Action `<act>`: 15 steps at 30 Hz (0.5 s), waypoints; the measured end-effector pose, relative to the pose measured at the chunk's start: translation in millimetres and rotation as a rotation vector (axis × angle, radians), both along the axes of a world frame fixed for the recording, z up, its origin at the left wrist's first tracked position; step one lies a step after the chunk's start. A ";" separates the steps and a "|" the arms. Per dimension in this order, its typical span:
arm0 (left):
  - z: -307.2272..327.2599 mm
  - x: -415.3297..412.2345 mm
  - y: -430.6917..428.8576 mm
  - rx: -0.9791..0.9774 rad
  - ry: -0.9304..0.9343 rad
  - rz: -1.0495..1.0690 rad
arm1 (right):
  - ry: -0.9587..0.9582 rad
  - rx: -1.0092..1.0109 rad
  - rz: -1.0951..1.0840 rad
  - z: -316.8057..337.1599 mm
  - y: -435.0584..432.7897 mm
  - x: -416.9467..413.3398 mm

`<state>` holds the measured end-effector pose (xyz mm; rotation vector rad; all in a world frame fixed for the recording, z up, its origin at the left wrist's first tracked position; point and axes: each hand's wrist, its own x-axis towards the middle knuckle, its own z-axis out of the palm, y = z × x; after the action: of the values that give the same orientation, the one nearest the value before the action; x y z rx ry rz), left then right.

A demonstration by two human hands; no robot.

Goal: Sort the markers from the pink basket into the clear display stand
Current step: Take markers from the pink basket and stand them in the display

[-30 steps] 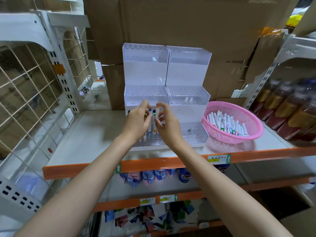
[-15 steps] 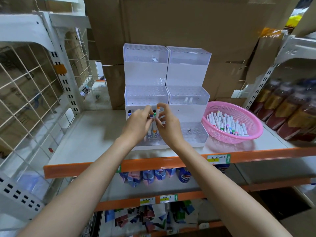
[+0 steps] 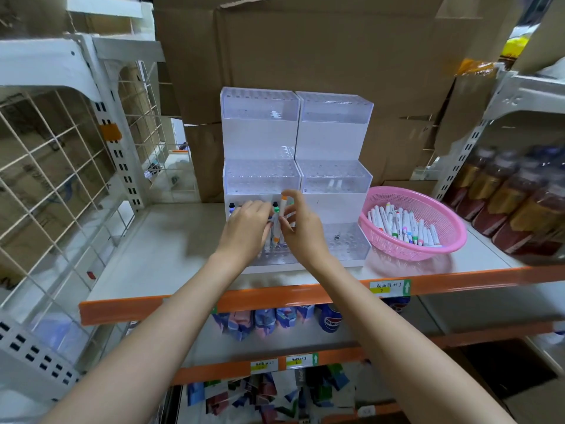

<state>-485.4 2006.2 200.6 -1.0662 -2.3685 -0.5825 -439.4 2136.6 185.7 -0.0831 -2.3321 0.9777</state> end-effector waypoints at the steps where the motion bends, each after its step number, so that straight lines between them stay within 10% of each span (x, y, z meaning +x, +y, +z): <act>1: -1.3 0.2 -1.3 -0.008 0.014 -0.006 | -0.006 -0.001 -0.001 0.3 0.2 -0.3; 15: -12.9 1.8 -23.7 -0.071 0.130 0.000 | -0.049 0.173 -0.045 -3.2 -2.2 -5.7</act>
<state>-483.6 1982.5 187.6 -1.1002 -2.2911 -0.4193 -445.2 2134.5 182.5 -0.0905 -2.4389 0.7563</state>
